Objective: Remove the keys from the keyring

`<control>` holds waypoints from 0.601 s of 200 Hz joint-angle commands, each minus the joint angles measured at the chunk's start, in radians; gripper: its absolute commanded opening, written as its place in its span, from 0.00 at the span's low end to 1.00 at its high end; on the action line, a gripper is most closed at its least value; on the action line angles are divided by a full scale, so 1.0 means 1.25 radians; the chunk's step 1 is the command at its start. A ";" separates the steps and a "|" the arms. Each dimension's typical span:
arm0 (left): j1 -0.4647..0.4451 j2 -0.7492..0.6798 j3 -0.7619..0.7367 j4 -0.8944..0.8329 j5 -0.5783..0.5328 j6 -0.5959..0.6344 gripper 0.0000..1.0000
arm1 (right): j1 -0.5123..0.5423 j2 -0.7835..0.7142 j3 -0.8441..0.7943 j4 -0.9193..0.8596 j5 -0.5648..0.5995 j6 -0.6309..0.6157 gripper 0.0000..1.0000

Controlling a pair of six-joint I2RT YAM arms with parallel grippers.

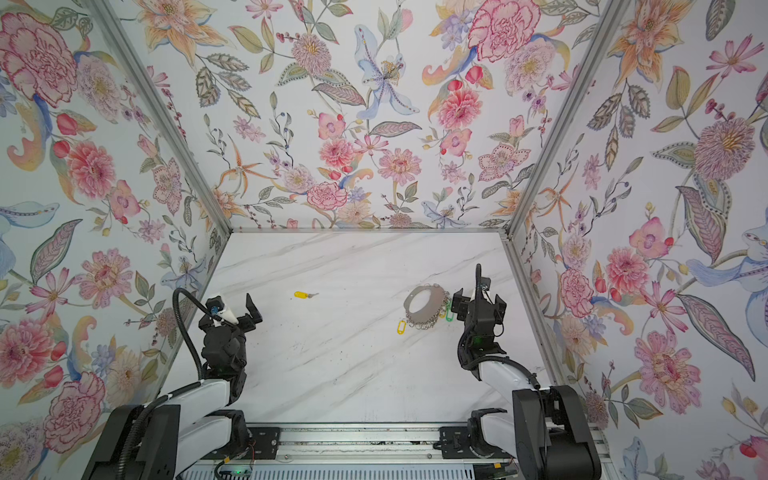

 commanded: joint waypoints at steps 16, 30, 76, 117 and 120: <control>0.006 0.096 -0.048 0.229 -0.051 0.046 0.99 | -0.001 0.070 -0.027 0.170 -0.007 -0.043 0.99; 0.006 0.158 -0.070 0.339 -0.038 0.065 0.99 | -0.001 0.092 -0.031 0.192 -0.010 -0.044 0.99; 0.007 0.363 -0.069 0.550 0.066 0.103 0.99 | -0.002 0.207 -0.123 0.447 -0.130 -0.087 0.99; 0.007 0.354 -0.057 0.516 0.072 0.103 0.99 | -0.029 0.246 -0.074 0.375 -0.170 -0.066 0.99; 0.007 0.351 -0.051 0.505 0.073 0.105 0.99 | -0.038 0.246 -0.066 0.359 -0.185 -0.061 0.99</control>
